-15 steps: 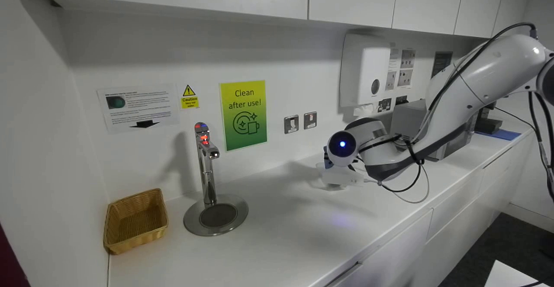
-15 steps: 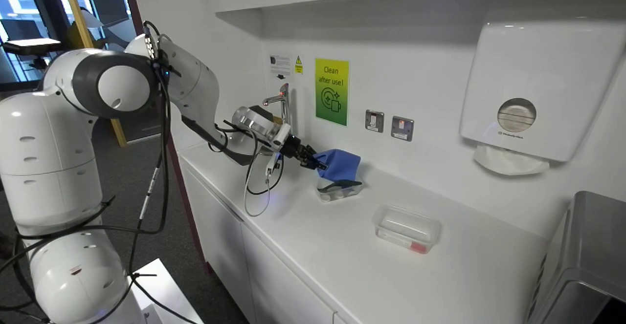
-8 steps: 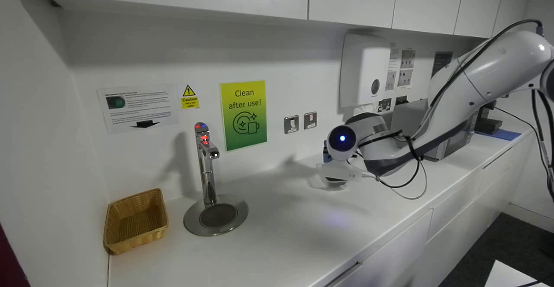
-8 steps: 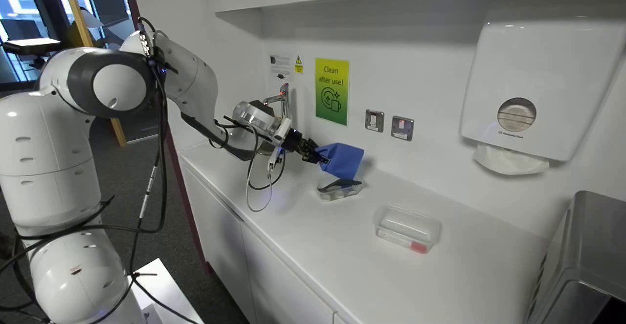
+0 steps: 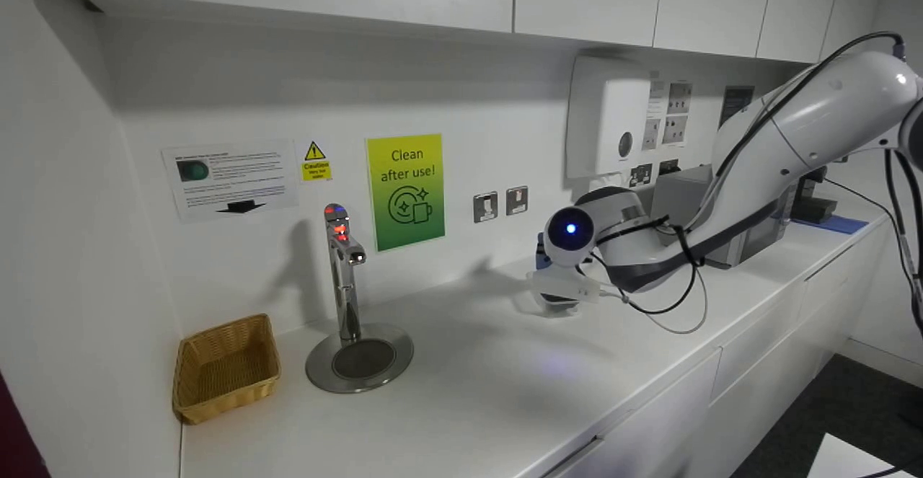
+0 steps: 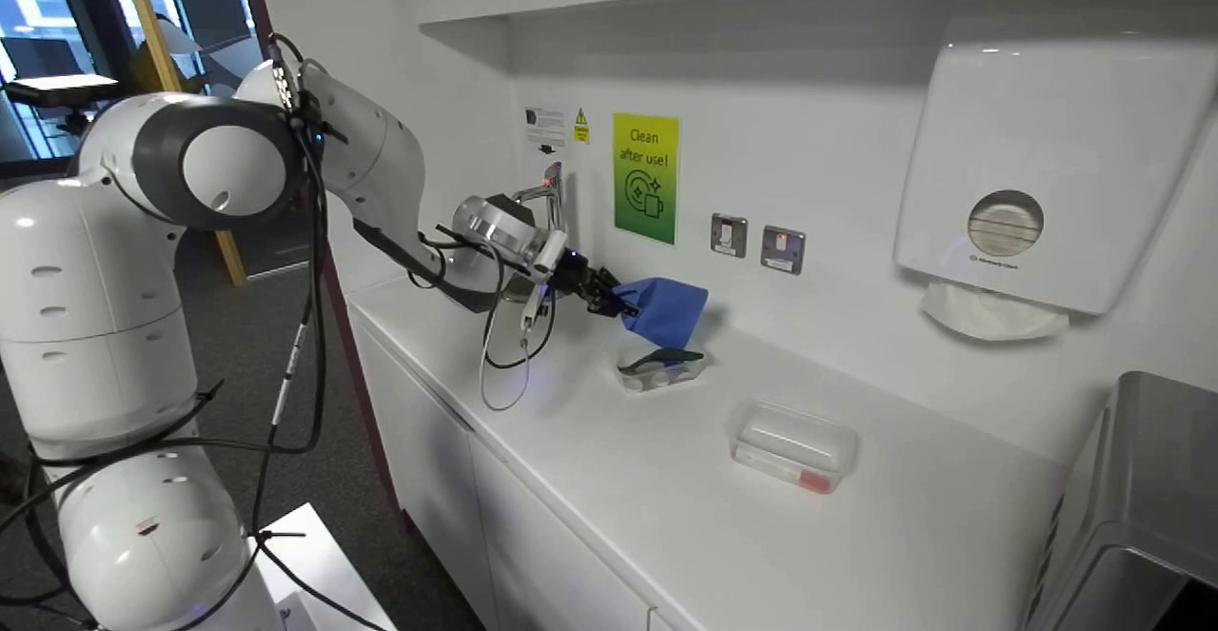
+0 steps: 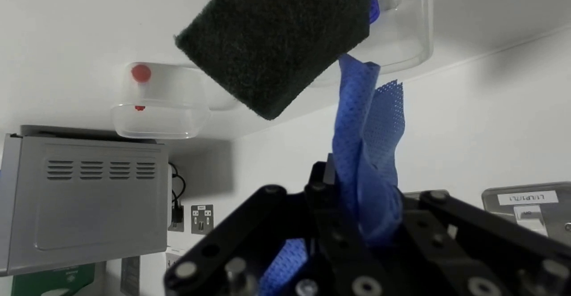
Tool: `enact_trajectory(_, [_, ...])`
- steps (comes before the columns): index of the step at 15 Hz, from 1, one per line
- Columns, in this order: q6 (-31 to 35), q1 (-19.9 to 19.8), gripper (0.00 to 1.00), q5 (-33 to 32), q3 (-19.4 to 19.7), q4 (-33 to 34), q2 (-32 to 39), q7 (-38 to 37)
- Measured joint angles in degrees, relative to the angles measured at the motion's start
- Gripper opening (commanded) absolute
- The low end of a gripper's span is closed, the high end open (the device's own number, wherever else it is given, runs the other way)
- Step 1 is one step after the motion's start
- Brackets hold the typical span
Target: Put the blue towel in the clear bowl on the left then remove the red marker from the bowl on the right.
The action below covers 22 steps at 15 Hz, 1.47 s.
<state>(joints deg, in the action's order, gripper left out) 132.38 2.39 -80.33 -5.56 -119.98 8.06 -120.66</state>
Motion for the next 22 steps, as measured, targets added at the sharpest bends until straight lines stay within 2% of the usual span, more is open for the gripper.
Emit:
enact_trajectory(12, [9.44,-0.38,0.02,0.02,2.93,-2.65,0.67,-4.5])
enact_trajectory(22, [9.83,-0.85,0.02,0.73,3.62,-3.48,2.89,-4.43])
